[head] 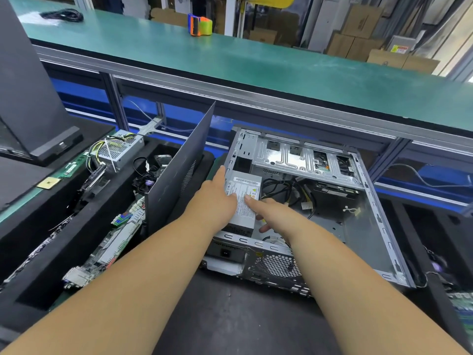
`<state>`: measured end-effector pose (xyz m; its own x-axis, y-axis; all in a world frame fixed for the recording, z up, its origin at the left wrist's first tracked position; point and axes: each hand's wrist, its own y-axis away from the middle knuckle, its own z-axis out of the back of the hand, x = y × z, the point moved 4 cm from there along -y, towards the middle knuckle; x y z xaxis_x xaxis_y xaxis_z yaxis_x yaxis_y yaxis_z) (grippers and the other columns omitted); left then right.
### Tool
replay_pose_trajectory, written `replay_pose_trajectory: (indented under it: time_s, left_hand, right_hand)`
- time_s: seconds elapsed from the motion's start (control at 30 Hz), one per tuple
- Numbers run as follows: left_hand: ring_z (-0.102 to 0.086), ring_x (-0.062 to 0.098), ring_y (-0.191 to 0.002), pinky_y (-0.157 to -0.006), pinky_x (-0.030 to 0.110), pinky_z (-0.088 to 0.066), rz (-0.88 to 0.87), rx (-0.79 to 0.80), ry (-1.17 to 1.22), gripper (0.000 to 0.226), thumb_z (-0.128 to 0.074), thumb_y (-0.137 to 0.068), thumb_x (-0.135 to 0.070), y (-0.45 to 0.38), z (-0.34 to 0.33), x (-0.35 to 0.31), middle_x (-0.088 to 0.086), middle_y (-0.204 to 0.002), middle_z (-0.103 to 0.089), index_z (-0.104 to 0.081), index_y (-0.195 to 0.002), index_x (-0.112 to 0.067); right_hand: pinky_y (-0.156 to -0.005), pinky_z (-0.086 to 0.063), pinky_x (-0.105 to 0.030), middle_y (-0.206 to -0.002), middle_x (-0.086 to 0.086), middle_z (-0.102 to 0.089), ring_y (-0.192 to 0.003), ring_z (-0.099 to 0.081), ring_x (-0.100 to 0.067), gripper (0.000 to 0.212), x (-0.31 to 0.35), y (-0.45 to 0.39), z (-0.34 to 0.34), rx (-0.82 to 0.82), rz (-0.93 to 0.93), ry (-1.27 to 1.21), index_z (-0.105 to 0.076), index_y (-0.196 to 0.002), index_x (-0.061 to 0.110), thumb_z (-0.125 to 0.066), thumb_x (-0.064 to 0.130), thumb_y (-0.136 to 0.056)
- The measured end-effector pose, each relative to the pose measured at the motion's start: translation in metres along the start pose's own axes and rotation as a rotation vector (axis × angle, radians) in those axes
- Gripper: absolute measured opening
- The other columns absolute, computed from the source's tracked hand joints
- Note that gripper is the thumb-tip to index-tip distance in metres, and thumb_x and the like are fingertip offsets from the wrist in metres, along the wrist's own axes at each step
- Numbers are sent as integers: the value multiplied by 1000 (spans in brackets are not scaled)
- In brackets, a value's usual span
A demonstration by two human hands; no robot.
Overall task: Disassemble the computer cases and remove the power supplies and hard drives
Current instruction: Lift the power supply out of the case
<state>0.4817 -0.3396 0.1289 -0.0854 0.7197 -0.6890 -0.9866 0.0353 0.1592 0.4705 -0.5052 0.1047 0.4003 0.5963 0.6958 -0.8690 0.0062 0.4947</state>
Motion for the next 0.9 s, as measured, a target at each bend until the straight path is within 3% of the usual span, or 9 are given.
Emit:
replay_pose_trajectory:
  time_s: [0.13,0.27,0.4,0.5,0.67,0.73,0.8,0.9]
  left_hand:
    - [-58,24,-113,-91,43,-53,-15,8,19,73,-49,-97,-32,0,0,-1,3,-149,-41,-7,-156,-38]
    - [-56,24,-119,-95,42,-51,-20,19,37,81,-59,-92,-41,-1,0,-2,4,-148,-42,-9,-156,-39]
    - [-55,21,-119,-92,34,-50,-11,13,72,88,-66,-88,-46,-2,-1,0,4,-148,-41,-10,-156,-41]
    - [-55,20,-117,-86,31,-48,-8,14,79,89,-67,-87,-47,-3,-2,1,4,-145,-41,-10,-155,-43]
    - [-55,19,-116,-91,35,-50,4,20,122,92,-71,-84,-47,-3,-2,2,3,-142,-43,-12,-155,-43]
    - [-55,19,-117,-93,37,-51,10,28,122,94,-71,-83,-48,-4,-3,2,2,-142,-44,-11,-155,-44]
    - [-54,20,-120,-96,39,-50,26,38,116,95,-70,-84,-50,-5,-4,3,2,-144,-44,-7,-155,-45]
    - [-51,24,-127,-101,44,-47,65,54,72,101,-67,-82,-58,-8,-4,2,4,-148,-43,2,-155,-44]
  right_hand:
    - [-87,-39,-38,-136,-6,-54,-105,-63,-23,81,5,3,-1,-21,54,20,-29,-154,21,-41,72,-91]
    - [-82,-40,-37,-149,-9,-47,-101,-67,-25,76,2,6,1,20,17,-37,-24,-156,20,-40,65,-97]
    - [-66,-44,-23,-150,-5,-46,-114,-57,-23,67,0,10,2,50,56,-79,-32,-153,22,-41,60,-99]
    - [-64,-42,-19,-149,-2,-48,-105,-51,-14,59,-1,11,0,82,76,-110,-35,-151,27,-39,58,-101]
    - [-76,-47,-23,-151,2,-46,-110,-51,-15,58,-3,11,-2,104,88,-83,-37,-151,30,-35,59,-101]
    - [-97,-50,-38,-152,-1,-45,-123,-53,-23,62,-2,10,-1,63,59,-84,-37,-152,26,-36,60,-100]
    - [-109,-41,-44,-153,-6,-43,-133,-48,-29,67,0,7,-1,15,22,-20,-35,-152,21,-34,62,-100]
    - [-107,-42,-43,-147,-11,-49,-128,-52,-30,66,8,5,0,-67,6,93,-39,-150,17,-26,60,-102]
